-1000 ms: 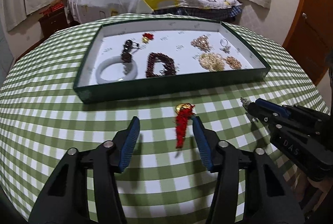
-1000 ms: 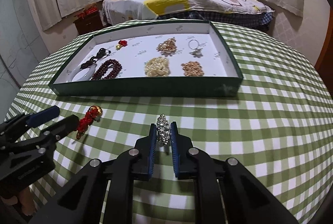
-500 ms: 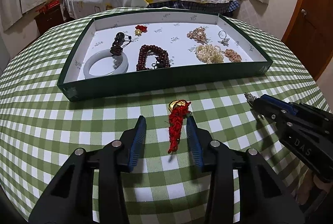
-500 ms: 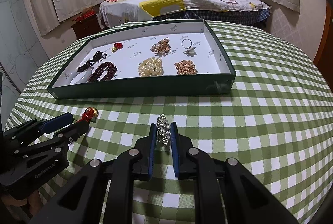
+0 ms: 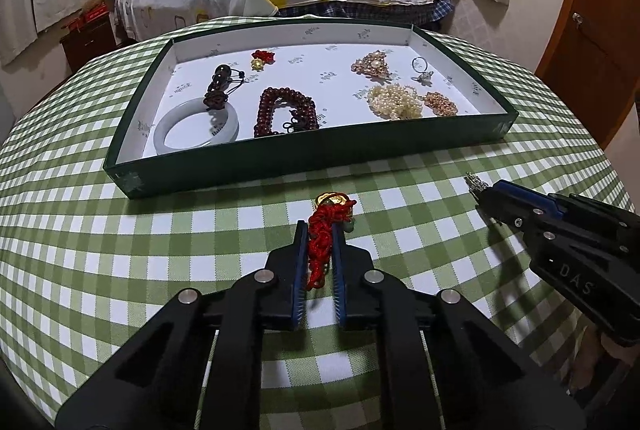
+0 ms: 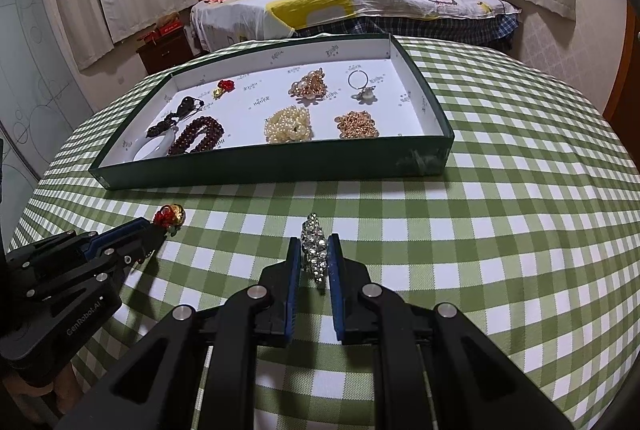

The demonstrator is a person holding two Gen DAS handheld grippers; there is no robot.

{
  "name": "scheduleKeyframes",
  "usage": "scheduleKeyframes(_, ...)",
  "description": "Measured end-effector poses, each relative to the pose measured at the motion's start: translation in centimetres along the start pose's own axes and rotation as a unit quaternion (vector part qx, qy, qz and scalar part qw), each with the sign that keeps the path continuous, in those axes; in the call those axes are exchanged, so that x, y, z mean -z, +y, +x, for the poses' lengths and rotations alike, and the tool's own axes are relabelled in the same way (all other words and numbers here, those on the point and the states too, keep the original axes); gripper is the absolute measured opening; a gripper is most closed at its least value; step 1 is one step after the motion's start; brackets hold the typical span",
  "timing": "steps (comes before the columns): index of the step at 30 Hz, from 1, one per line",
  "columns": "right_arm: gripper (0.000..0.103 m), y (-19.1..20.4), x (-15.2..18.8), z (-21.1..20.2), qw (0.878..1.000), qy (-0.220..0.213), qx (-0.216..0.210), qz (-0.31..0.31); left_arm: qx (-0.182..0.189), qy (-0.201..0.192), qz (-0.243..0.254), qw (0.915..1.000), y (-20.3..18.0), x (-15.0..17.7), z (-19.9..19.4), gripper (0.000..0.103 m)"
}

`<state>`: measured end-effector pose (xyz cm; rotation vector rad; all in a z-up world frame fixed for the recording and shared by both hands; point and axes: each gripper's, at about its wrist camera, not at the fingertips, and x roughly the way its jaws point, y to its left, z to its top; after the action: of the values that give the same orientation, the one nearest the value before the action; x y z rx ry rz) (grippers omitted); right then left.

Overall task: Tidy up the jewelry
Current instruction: 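Close the left gripper on the red tassel with gold bead and lift it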

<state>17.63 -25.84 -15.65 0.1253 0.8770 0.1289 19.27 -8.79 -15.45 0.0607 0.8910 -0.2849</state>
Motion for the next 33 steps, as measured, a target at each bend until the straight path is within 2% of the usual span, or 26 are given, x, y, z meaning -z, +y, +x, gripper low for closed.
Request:
scheduleKeyframes(14, 0.014, 0.11, 0.13, 0.22, 1.0, 0.002, 0.0, 0.0, 0.009, -0.001, -0.002, 1.0, 0.0, -0.46, 0.14, 0.016)
scheduleKeyframes(20, 0.014, 0.16, 0.18, 0.25, 1.0, 0.002, -0.001, 0.0, 0.015, 0.001, 0.005, 0.9999, -0.2, -0.52, 0.26, 0.012)
scheduleKeyframes(33, 0.014, 0.13, 0.4, 0.28, 1.0, -0.002, -0.003, 0.004, 0.016, -0.008, -0.015, 0.9997, 0.59, -0.47, -0.1, 0.01)
